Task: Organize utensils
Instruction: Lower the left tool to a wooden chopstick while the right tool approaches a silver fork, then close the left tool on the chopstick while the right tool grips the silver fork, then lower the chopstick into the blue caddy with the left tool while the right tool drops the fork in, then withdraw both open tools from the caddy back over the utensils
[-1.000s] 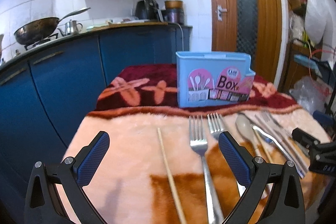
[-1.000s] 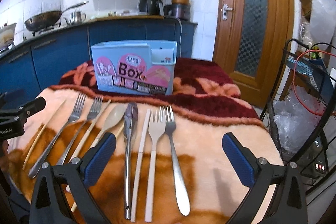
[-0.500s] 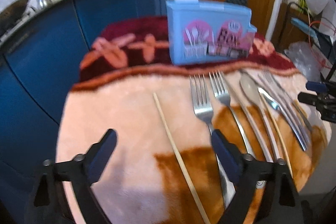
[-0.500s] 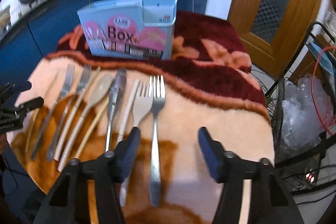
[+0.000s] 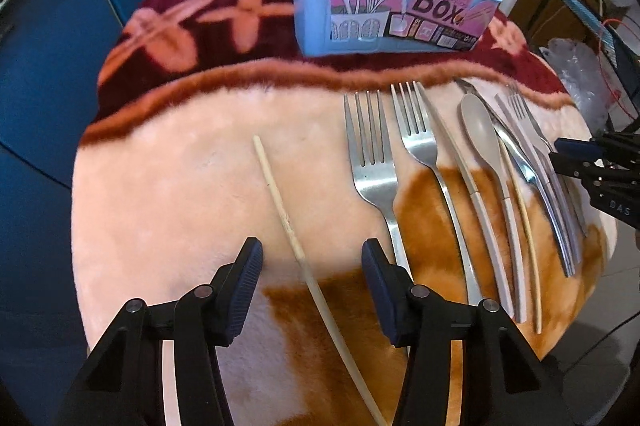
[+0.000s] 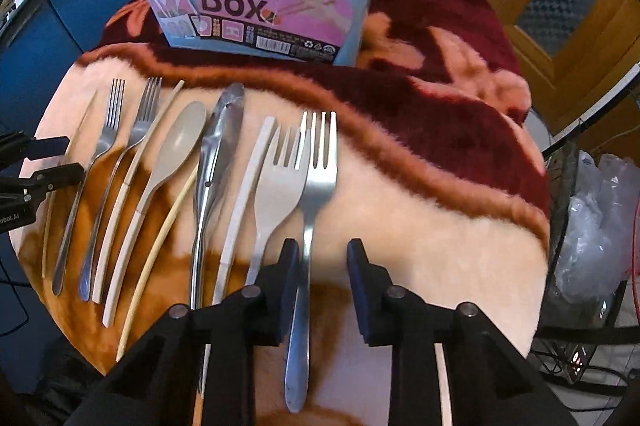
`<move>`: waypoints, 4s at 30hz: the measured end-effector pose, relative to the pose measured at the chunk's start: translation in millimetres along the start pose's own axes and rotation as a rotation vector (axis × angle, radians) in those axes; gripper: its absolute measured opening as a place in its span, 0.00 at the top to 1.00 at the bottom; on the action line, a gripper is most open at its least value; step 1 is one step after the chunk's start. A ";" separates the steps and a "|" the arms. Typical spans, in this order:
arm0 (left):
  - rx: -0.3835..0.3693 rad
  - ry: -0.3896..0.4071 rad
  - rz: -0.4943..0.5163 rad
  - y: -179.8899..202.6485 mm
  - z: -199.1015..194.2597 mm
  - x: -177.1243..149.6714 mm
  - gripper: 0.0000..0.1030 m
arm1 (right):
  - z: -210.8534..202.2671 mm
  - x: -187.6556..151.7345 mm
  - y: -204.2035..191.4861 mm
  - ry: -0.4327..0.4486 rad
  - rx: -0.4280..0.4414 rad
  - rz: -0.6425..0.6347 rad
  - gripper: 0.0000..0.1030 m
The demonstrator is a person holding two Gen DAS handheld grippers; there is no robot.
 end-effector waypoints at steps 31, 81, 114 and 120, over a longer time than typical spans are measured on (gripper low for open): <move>-0.184 0.584 -0.132 0.5 -103.6 52.7 0.96 | -103.0 12.8 -4.8 0.691 -0.004 0.104 0.94; -0.017 0.845 -0.151 -15.3 -39.0 158.8 0.96 | -48.7 138.8 -5.1 0.807 0.031 0.055 0.83; -0.037 0.560 -0.068 -3.2 -83.6 53.8 0.60 | -97.0 33.8 -20.8 0.675 0.049 0.102 0.59; -0.015 0.418 -0.044 2.1 -71.1 31.4 0.60 | -82.2 13.1 -17.6 0.539 0.035 0.097 0.58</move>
Point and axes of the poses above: each gripper's, at about its wrist camera, not at the fingertips, and z roughly the way its jaws point, y to its right, x to its top, the point moved 4 cm from there along z, roughly the way its jaws point
